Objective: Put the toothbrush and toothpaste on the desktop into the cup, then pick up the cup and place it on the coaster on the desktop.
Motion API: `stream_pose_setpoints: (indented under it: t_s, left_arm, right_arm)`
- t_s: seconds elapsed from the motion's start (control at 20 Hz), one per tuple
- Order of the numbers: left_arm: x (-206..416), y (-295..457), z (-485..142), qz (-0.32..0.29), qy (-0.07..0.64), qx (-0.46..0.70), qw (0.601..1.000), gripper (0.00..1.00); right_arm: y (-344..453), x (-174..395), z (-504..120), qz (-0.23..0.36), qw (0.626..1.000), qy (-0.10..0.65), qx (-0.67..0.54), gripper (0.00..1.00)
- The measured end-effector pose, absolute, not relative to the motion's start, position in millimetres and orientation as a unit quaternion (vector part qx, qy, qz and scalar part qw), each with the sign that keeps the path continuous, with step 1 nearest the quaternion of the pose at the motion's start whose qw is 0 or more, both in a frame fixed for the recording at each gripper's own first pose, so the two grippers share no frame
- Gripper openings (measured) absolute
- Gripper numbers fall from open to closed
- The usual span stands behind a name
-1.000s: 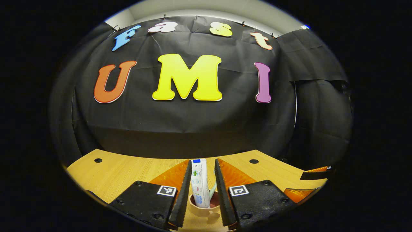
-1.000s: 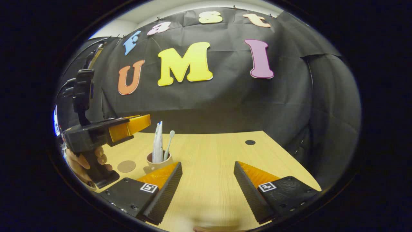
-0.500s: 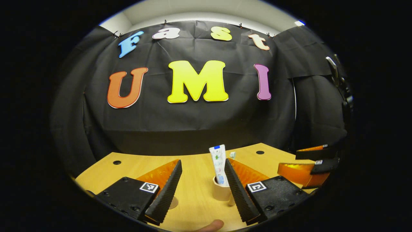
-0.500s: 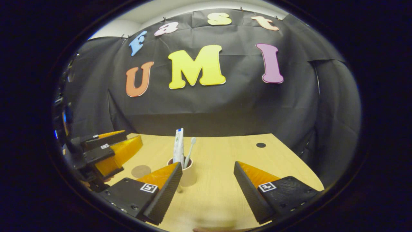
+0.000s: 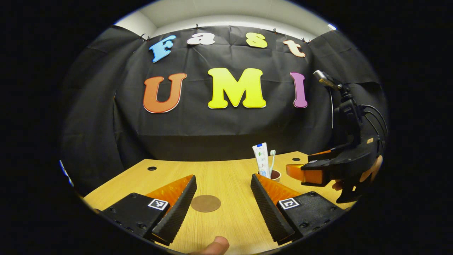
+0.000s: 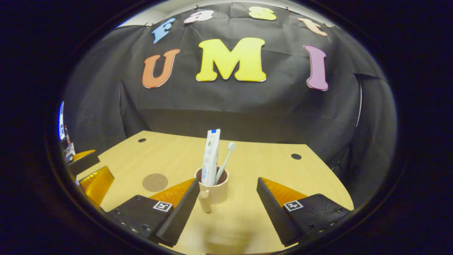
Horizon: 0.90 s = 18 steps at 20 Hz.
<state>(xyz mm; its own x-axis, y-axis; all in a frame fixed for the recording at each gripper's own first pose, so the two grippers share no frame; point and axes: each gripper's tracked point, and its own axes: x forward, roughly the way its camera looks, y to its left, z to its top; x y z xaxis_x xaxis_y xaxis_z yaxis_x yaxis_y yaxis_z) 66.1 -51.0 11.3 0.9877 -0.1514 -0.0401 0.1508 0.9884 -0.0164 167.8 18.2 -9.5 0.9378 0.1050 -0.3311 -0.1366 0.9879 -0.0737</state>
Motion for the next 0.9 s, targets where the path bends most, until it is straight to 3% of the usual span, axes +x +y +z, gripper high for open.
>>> stream_pose_setpoints:
  t_s: [0.2,0.4,0.65,0.8,0.9]
  left_arm:
    - [42,-27,3,-0.051,0.022,-0.006,0.998,0.97]
    - [36,-13,-3,-0.036,0.011,-0.005,0.999,0.97]
    - [31,-8,-9,-0.038,0.014,-0.011,0.999,0.97]
    - [31,-6,-10,-0.044,0.011,-0.012,0.999,0.97]
    - [31,-4,-15,-0.045,0.014,-0.011,0.999,0.97]
  right_arm:
    - [38,180,-36,0.069,0.966,0.241,-0.057,0.98]
    - [38,198,-61,0.040,0.942,0.328,-0.052,0.95]
    - [31,208,-101,0.007,0.890,0.454,-0.044,0.94]
    - [30,218,-116,-0.006,0.869,0.493,-0.046,0.86]
    - [38,220,-120,-0.002,0.858,0.513,-0.032,0.74]
